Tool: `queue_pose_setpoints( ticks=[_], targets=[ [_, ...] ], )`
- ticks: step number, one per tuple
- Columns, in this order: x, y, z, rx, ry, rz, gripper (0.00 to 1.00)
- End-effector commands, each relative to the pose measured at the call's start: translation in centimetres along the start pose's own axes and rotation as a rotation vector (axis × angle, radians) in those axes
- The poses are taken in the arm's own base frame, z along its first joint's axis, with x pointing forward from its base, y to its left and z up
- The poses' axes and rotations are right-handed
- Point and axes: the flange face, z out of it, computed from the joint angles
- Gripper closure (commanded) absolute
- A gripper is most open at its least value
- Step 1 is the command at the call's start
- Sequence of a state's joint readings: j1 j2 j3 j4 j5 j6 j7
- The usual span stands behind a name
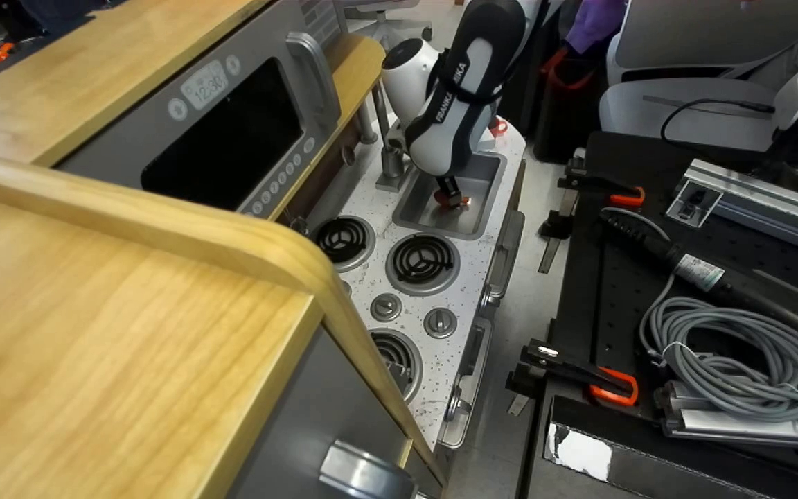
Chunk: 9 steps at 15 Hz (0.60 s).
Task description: Remove the chicken from the sink and put it on the stovetop
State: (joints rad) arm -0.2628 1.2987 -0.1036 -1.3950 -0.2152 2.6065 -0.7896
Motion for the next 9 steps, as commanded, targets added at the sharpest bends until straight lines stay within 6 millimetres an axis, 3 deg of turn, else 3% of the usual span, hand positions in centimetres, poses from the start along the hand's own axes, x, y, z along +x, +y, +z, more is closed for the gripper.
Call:
queue_pose_setpoints(
  ticks=[1,9],
  targets=[
    [-1.6,-1.2,-3.5,-0.053,0.045,0.017,0.88],
    [-3.5,-5.1,-11.5,-0.147,0.174,0.103,0.88]
  ],
)
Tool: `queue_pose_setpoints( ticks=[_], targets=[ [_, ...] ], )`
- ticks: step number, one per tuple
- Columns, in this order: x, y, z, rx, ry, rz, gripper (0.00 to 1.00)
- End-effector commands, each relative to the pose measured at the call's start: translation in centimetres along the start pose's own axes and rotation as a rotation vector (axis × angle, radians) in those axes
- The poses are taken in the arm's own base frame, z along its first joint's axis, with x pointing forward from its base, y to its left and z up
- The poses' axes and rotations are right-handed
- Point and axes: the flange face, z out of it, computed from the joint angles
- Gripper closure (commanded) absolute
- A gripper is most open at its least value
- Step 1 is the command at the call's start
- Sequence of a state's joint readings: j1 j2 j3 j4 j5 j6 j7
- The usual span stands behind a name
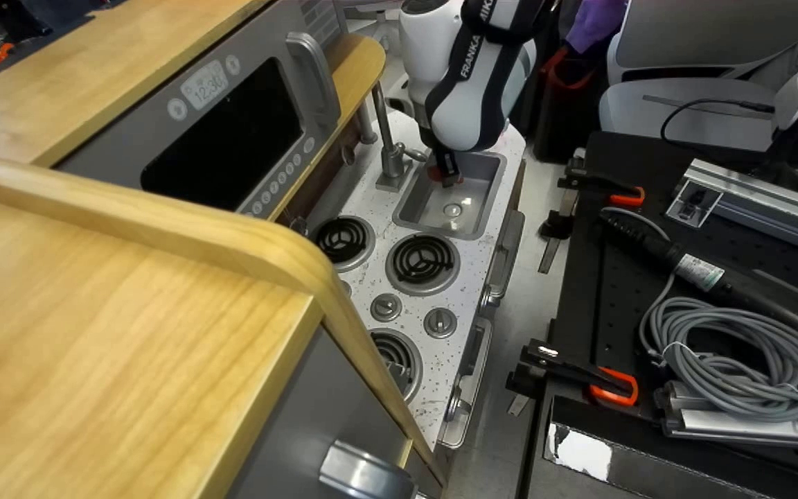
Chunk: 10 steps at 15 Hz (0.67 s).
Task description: Remove the chicken from the sink and put it on the stovetop
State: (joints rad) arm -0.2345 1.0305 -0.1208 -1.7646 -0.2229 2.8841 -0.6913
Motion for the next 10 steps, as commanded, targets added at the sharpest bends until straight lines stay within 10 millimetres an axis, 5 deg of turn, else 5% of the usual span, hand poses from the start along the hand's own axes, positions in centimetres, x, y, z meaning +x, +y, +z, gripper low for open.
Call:
queue_pose_setpoints(
  ticks=[1,6,10],
  targets=[
    [-0.8,-2.7,-5.2,-0.045,0.043,0.012,0.88],
    [-0.1,-6.6,-8.7,-0.041,0.062,0.012,0.88],
    [1.3,-10.0,-9.4,0.001,0.066,0.039,0.88]
  ],
)
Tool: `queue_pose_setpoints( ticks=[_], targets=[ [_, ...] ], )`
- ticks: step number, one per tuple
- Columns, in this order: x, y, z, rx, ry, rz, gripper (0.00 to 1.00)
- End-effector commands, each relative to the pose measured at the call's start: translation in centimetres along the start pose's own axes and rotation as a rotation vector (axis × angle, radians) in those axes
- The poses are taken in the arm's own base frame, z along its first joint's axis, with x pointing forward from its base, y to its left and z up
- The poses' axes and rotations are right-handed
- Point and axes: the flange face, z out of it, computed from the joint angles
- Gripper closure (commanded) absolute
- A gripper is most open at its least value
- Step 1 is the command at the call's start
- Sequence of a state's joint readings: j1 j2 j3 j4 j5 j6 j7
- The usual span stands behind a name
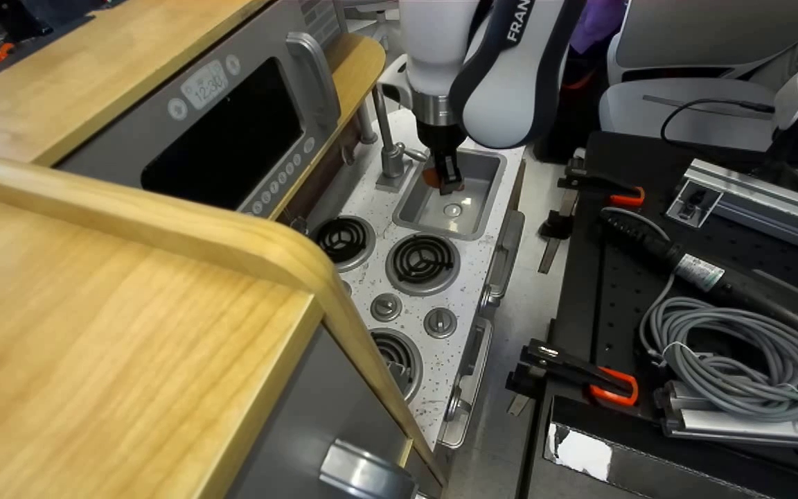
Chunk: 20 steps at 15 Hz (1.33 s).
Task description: Remove the chicken from the sink and put it on the stovetop
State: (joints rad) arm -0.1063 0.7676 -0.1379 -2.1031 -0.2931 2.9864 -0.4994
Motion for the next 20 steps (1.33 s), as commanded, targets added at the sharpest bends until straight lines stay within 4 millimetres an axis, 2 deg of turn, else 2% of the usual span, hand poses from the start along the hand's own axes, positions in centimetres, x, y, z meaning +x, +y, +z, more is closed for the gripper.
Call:
queue_pose_setpoints(
  ticks=[1,3,10,15,20],
  targets=[
    [0.5,-3.0,-1.2,0.017,0.016,0.008,0.88],
    [1.5,-4.0,-0.6,0.048,0.021,-0.009,0.88],
    [5.6,-5.5,1.0,0.153,-0.001,-0.01,0.88],
    [6.9,-5.9,3.2,0.167,-0.05,-0.017,0.88],
    [7.1,-6.9,5.6,0.167,-0.085,-0.021,0.88]
  ],
)
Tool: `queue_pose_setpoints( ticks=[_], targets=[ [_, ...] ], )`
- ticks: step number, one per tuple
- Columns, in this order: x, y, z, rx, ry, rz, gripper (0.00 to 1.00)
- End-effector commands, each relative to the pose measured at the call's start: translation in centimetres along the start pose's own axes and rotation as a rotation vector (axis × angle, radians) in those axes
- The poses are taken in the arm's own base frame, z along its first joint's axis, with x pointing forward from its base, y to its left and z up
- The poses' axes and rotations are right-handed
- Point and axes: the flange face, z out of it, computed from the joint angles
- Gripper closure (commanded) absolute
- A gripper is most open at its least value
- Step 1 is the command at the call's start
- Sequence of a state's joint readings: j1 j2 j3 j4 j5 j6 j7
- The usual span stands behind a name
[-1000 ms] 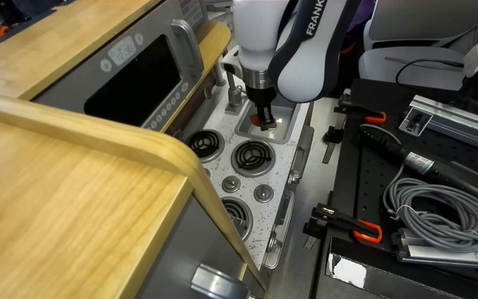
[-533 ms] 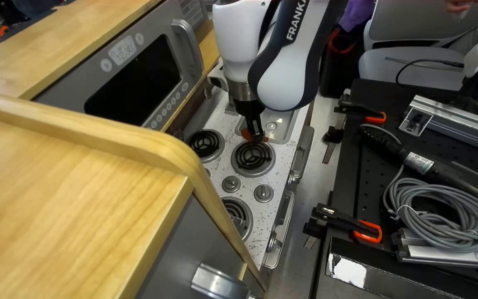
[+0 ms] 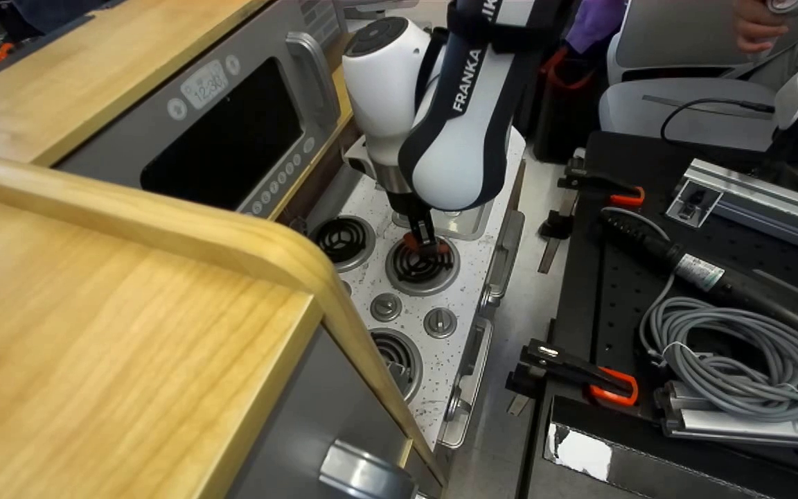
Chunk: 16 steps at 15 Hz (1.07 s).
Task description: Remove the chicken from the sink and put it on the stovetop
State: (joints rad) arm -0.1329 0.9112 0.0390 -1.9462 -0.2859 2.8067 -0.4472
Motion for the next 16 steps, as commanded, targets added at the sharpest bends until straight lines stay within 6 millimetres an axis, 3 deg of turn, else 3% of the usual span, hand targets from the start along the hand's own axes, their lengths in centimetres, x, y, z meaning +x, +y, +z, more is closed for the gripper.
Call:
queue_pose_setpoints(
  ticks=[1,3,4,6,10,16],
  targets=[
    [1.0,-0.2,1.6,0.002,-0.031,0.014,0.88],
    [1.2,-0.3,1.8,0.003,-0.038,0.018,0.88],
    [1.1,-0.3,1.6,0.017,-0.06,0.026,0.38],
    [1.0,0.3,1.3,0.014,-0.072,0.038,0.32],
    [0.1,1.7,-0.8,-0.016,-0.056,0.069,0.03],
    [-4.6,3.6,-7.2,-0.013,-0.013,0.171,0.0]
  ],
)
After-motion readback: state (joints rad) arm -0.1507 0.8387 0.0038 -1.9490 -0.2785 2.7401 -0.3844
